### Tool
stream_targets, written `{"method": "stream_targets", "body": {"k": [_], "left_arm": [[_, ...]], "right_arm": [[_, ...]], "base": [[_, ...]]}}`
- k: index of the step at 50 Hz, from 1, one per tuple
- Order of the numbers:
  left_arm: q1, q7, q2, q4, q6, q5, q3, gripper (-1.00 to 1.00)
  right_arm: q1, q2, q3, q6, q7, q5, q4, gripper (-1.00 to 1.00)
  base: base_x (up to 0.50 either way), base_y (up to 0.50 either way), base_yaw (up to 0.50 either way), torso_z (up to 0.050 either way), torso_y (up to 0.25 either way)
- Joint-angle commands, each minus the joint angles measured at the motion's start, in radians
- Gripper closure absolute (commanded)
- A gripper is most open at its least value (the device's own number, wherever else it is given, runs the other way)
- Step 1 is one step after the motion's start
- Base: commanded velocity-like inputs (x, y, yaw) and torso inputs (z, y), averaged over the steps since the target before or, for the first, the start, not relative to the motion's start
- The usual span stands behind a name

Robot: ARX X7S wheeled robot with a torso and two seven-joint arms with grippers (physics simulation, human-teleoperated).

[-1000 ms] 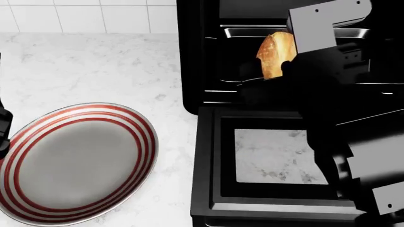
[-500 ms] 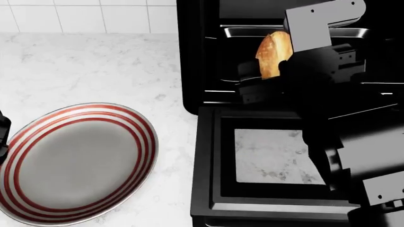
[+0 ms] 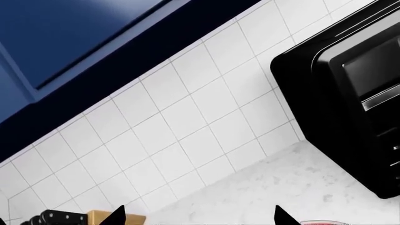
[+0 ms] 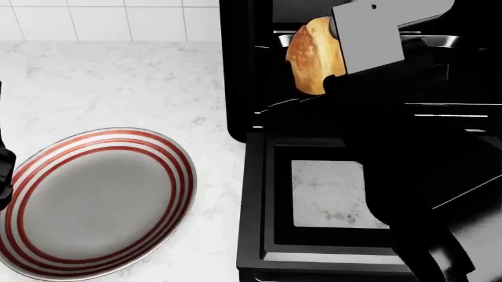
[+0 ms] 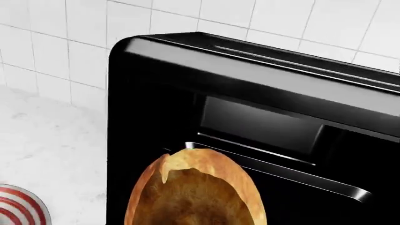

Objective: Pick the bread from the tray and place it on the plate on the counter.

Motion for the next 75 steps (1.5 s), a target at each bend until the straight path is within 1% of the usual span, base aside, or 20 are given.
{"method": "stream_targets", "body": {"k": [1, 8, 16, 24, 31, 46, 50, 51, 56, 63, 68, 75], "left_arm": [[0.030, 0.044, -0.002, 0.006, 0.046, 0.025, -0.033, -1.00], [0.047, 0.049, -0.021, 0.020, 0.064, 0.021, -0.049, -1.00], [0.071, 0.048, -0.047, 0.036, 0.084, 0.015, -0.066, -1.00], [0.083, 0.041, -0.065, 0.049, 0.098, 0.006, -0.074, -1.00], [0.085, 0.033, -0.080, 0.058, 0.109, -0.010, -0.080, -1.00], [0.087, 0.028, -0.122, 0.075, 0.131, -0.044, -0.101, -1.00], [0.090, 0.033, -0.126, 0.080, 0.130, -0.037, -0.103, -1.00], [0.075, 0.007, -0.127, 0.072, 0.105, -0.045, -0.073, -1.00], [0.086, 0.018, -0.140, 0.090, 0.121, -0.054, -0.089, -1.00], [0.088, 0.012, -0.149, 0.102, 0.132, -0.069, -0.092, -1.00], [0.111, 0.021, -0.156, 0.106, 0.133, -0.062, -0.091, -1.00], [0.149, 0.051, -0.180, 0.124, 0.152, -0.044, -0.123, -1.00]], "right_arm": [[-0.081, 0.009, 0.071, 0.105, 0.045, 0.066, -0.281, 1.00], [-0.121, 0.007, 0.086, 0.134, 0.060, 0.122, -0.384, 1.00], [-0.125, -0.018, 0.071, 0.144, 0.069, 0.147, -0.421, 1.00], [-0.103, -0.054, 0.060, 0.198, 0.110, 0.195, -0.498, 1.00], [-0.068, -0.088, 0.007, 0.210, 0.105, 0.204, -0.491, 1.00], [0.051, -0.160, -0.163, 0.149, 0.000, 0.126, -0.288, 1.00], [0.086, -0.175, -0.186, 0.128, -0.032, 0.109, -0.214, 1.00], [0.096, -0.182, -0.199, 0.116, -0.045, 0.098, -0.183, 1.00], [0.130, -0.210, -0.253, 0.088, -0.086, 0.068, -0.093, 1.00], [0.157, -0.242, -0.282, 0.054, -0.122, 0.050, -0.001, 1.00], [0.190, -0.271, -0.319, 0.019, -0.167, 0.023, 0.108, 1.00], [0.222, -0.320, -0.375, -0.041, -0.219, -0.017, 0.244, 1.00]], "base": [[0.00, 0.00, 0.00, 0.000, 0.000], [0.00, 0.00, 0.00, 0.000, 0.000], [0.00, 0.00, 0.00, 0.000, 0.000], [0.00, 0.00, 0.00, 0.000, 0.000], [0.00, 0.00, 0.00, 0.000, 0.000], [0.00, 0.00, 0.00, 0.000, 0.000], [0.00, 0.00, 0.00, 0.000, 0.000], [0.00, 0.00, 0.00, 0.000, 0.000], [0.00, 0.00, 0.00, 0.000, 0.000], [0.00, 0.00, 0.00, 0.000, 0.000], [0.00, 0.00, 0.00, 0.000, 0.000], [0.00, 0.00, 0.00, 0.000, 0.000]]}}
